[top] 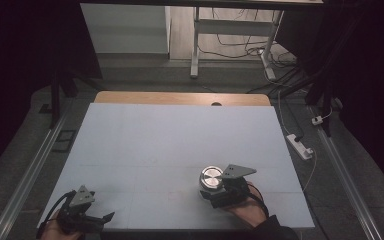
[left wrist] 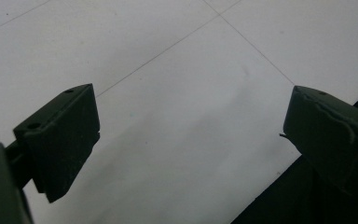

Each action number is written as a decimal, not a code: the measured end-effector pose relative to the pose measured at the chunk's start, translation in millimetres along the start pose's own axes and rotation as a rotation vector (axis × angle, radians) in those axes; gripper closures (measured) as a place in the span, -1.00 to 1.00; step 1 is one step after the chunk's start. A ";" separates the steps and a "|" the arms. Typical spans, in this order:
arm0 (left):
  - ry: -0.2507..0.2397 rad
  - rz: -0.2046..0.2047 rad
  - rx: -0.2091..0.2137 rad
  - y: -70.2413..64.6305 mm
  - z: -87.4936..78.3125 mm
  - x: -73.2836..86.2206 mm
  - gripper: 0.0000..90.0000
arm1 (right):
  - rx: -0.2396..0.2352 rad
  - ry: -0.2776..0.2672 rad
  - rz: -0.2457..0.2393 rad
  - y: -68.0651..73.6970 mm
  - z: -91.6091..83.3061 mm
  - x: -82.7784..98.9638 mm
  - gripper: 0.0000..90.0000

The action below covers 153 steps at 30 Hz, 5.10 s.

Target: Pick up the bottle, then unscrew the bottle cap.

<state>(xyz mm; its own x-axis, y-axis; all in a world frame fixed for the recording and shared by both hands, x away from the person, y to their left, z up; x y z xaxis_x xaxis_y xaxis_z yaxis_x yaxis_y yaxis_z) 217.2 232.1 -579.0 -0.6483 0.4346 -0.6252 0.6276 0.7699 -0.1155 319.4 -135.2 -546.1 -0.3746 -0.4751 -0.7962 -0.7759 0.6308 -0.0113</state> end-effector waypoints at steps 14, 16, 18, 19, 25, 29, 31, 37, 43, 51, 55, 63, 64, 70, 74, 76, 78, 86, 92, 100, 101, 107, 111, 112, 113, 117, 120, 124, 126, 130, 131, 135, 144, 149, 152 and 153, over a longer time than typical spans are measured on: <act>-0.001 0.001 0.001 -0.1 -0.1 0.0 -0.90 | 0.044 -0.016 -0.060 2.0 -3.0 -0.8 -0.68; -0.001 0.002 0.001 -0.2 -0.1 -0.1 -0.90 | 0.047 -0.015 -0.065 2.2 -3.4 -1.1 -0.68; -0.002 0.002 0.001 -0.2 -0.1 -0.1 -0.90 | 0.056 -0.017 -0.086 2.5 -4.2 -1.7 -0.68; -0.001 0.002 0.002 -0.2 -0.1 0.0 -0.90 | 0.061 -0.021 -0.093 2.7 -5.3 -2.8 -0.68; 0.000 -0.001 0.002 0.2 0.0 -0.1 -0.90 | 0.050 -0.049 -0.055 -1.3 -11.7 -12.1 -0.68; 0.000 -0.007 0.005 0.6 -0.1 -0.2 -0.90 | 0.040 -0.060 -0.021 -4.9 -13.8 -20.8 -0.68; -0.003 -0.014 0.008 1.0 0.1 -0.2 -0.90 | 0.027 -0.063 -0.017 -5.2 -14.6 -25.9 -0.68; -0.012 -0.028 0.014 2.3 -0.8 -0.1 -0.90 | 0.000 -0.082 -0.033 -1.0 -14.9 -41.4 -0.68; -0.034 -0.053 0.028 4.3 -3.0 0.1 -0.91 | -0.017 -0.096 -0.054 1.6 -14.2 -52.3 -0.68; -0.032 -0.059 0.034 4.8 -2.8 0.0 -0.92 | -0.035 -0.095 -0.048 2.4 -9.4 -59.5 -0.68; -0.034 -0.061 0.039 5.0 -3.0 0.1 -0.92 | -0.042 -0.088 -0.056 3.9 -5.7 -62.3 -0.68; -0.033 -0.060 0.038 5.1 -3.0 0.2 -0.92 | -0.062 -0.077 -0.068 8.0 3.0 -68.0 -0.68; -0.032 -0.059 0.035 5.1 -2.9 0.2 -0.92 | -0.064 -0.075 -0.071 8.8 3.8 -68.9 -0.68; -0.035 -0.061 0.039 5.1 -3.1 0.2 -0.92 | -0.086 -0.075 -0.082 16.2 11.3 -75.0 -0.68; -0.032 -0.059 0.037 5.0 -2.9 0.1 -0.92 | -0.105 -0.077 -0.094 23.7 18.3 -80.2 -0.68; -0.032 -0.059 0.037 5.0 -2.9 0.1 -0.92 | -0.114 -0.077 -0.103 28.1 21.9 -82.7 -0.68; -0.032 -0.058 0.036 5.0 -2.9 0.2 -0.92 | -0.123 -0.077 -0.112 32.6 25.1 -85.0 -0.68; -0.039 -0.060 0.045 5.0 -3.7 0.0 -0.93 | -0.148 -0.075 -0.129 45.1 31.8 -90.4 -0.68; -0.057 -0.071 0.064 5.8 -5.0 -0.9 -0.96 | -0.153 -0.071 -0.131 45.7 32.9 -89.4 -0.68; -0.100 -0.081 0.115 5.2 -8.3 -5.4 -0.98 | -0.159 -0.071 -0.130 46.1 34.1 -89.3 -0.68; -0.106 -0.079 0.120 4.9 -9.0 -6.6 -0.99 | -0.161 -0.071 -0.131 46.5 34.0 -89.4 -0.68; -0.144 -0.061 0.155 1.8 -11.9 -18.0 -1.00 | -0.163 -0.070 -0.135 47.7 33.3 -90.0 -0.68; -0.162 -0.028 0.160 -1.7 -13.0 -28.4 -1.00 | -0.164 -0.073 -0.136 48.4 33.4 -90.3 -0.68; -0.164 -0.016 0.158 -2.6 -13.2 -31.2 -1.00 | -0.167 -0.074 -0.136 48.8 33.3 -90.5 -0.68; -0.167 -0.007 0.159 -4.0 -13.2 -34.2 -1.00 | -0.168 -0.075 -0.135 49.2 33.2 -90.7 -0.68; -0.193 0.047 0.163 -8.3 -14.0 -47.4 -0.99 | -0.171 -0.079 -0.134 50.3 31.7 -91.8 -0.68; -0.221 0.075 0.176 -11.0 -16.0 -58.9 -0.99 | -0.173 -0.082 -0.138 51.1 30.6 -92.8 -0.68; -0.263 0.107 0.205 -14.0 -21.0 -77.5 -0.97 | -0.174 -0.090 -0.141 52.1 29.9 -94.2 -0.68; -0.284 0.119 0.217 -15.2 -23.9 -87.7 -0.96 | -0.172 -0.089 -0.142 52.2 29.2 -94.8 -0.68; -0.294 0.138 0.239 -16.4 -24.2 -103.1 -0.95 | -0.174 -0.095 -0.136 52.4 27.7 -96.2 -0.68; -0.290 0.144 0.239 -16.5 -23.1 -105.5 -0.96 | -0.175 -0.097 -0.137 52.2 27.8 -96.2 -0.68; -0.283 0.163 0.246 -18.1 -19.0 -111.6 -0.96 | -0.174 -0.094 -0.133 51.4 28.8 -95.2 -0.68; -0.296 0.204 0.283 -21.8 -17.6 -124.5 -0.96 | -0.172 -0.094 -0.139 51.8 29.6 -95.0 -0.68; -0.298 0.208 0.302 -24.1 -14.6 -132.3 -0.96 | -0.178 -0.089 -0.143 53.8 30.0 -94.4 -0.68; -0.292 0.222 0.307 -26.3 -11.4 -136.8 -0.96 | -0.179 -0.085 -0.146 54.3 30.8 -93.5 -0.68; -0.287 0.230 0.308 -26.7 -10.4 -138.1 -0.96 | -0.180 -0.085 -0.148 54.4 31.0 -93.3 -0.68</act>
<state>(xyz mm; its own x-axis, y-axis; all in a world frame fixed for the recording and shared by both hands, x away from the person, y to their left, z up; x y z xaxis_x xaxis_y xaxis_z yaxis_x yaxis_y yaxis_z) 285.5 156.4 -481.5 -0.3600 0.3973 -0.8441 0.8674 0.4757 -0.1460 327.9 -37.5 -491.2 -0.2126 -0.4962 -0.8418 -0.8997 0.4356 -0.0296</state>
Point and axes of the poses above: each handheld gripper's, and its own axes: z roughly forward along the jaws, x roughly out of its underside, y roughly to its left, the point moved 7 cm from there along z, roughly forward along the jaws, and after that the axes turned 6 degrees about x, right-handed, at the moved point
